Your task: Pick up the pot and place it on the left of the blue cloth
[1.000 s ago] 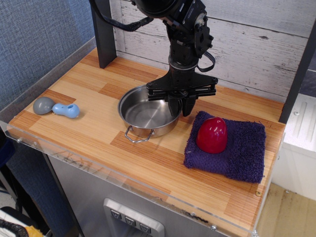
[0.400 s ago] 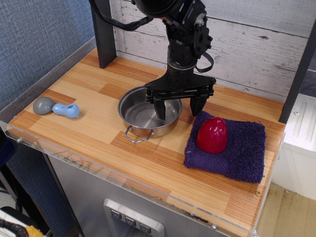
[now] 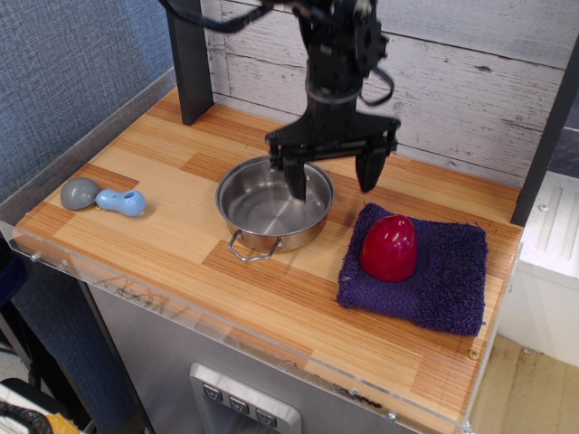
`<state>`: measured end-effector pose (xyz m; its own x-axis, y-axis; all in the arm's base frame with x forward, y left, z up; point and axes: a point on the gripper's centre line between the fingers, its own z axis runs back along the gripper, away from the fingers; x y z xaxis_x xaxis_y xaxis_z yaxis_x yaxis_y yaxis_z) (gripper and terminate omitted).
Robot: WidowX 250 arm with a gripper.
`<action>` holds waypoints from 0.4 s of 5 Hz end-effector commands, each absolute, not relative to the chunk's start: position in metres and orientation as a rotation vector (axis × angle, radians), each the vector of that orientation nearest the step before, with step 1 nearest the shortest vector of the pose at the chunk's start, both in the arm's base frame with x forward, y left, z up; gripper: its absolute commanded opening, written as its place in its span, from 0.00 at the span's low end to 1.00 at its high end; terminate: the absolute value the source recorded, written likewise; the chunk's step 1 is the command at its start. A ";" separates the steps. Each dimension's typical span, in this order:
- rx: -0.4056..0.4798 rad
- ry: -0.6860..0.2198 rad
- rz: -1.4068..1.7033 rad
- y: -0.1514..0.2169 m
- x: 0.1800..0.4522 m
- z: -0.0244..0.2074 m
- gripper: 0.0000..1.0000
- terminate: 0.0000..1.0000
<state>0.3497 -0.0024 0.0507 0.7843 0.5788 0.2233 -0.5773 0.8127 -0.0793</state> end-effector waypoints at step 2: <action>-0.095 -0.452 0.667 0.010 0.332 0.151 1.00 1.00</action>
